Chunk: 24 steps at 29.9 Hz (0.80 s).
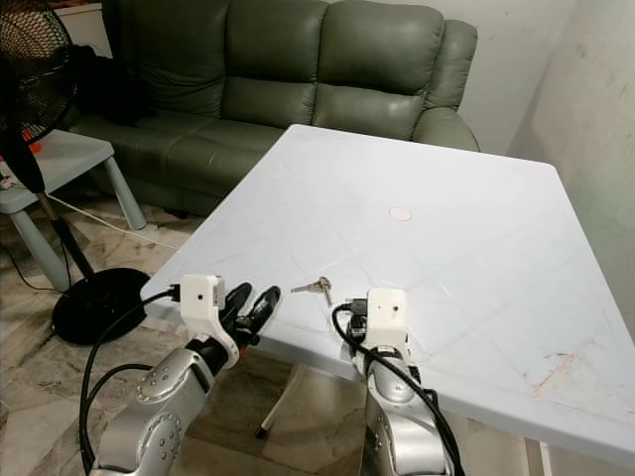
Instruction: Hang keys on a hook
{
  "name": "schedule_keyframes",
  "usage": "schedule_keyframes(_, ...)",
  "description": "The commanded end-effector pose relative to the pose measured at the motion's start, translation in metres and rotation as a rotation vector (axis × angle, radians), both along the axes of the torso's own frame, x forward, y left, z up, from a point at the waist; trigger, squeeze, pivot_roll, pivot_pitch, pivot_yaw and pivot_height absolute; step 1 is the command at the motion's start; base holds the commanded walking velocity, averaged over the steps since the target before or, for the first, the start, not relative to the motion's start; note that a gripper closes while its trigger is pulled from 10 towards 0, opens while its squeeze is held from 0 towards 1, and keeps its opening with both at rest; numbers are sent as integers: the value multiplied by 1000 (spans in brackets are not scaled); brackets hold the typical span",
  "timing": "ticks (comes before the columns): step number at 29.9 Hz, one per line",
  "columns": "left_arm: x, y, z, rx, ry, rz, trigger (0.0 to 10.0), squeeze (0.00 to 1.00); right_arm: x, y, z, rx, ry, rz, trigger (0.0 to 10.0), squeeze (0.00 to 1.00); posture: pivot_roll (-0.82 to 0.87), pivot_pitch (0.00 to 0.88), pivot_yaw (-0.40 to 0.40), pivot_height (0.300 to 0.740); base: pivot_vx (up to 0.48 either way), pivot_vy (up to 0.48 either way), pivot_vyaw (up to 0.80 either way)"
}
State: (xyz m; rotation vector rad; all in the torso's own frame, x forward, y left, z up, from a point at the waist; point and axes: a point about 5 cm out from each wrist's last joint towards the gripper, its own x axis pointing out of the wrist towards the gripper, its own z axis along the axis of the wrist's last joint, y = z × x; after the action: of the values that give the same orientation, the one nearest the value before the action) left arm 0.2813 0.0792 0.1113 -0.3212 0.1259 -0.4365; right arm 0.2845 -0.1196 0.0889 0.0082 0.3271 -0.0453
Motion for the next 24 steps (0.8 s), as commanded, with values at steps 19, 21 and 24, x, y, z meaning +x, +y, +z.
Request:
schedule_keyframes(19, -3, -9, 7, -50, -2, -9, 10000, 0, -7, 15, -9, 17, 38, 6, 10000, 0, -1, 36, -37, 740, 0, 0, 0)
schedule_keyframes(21, -3, -9, 7, -50, -1, -8, 10000, 0, -8, 16, -9, 18, 35, 9, 10000, 0, 1, 38, -36, 740, 0, 0, 0)
schedule_keyframes(24, -3, -9, 7, -51, -1, -7, 10000, 0, -8, 16, -9, 20, 32, 10, 10000, 0, 2, 38, -36, 740, 0, 0, 0)
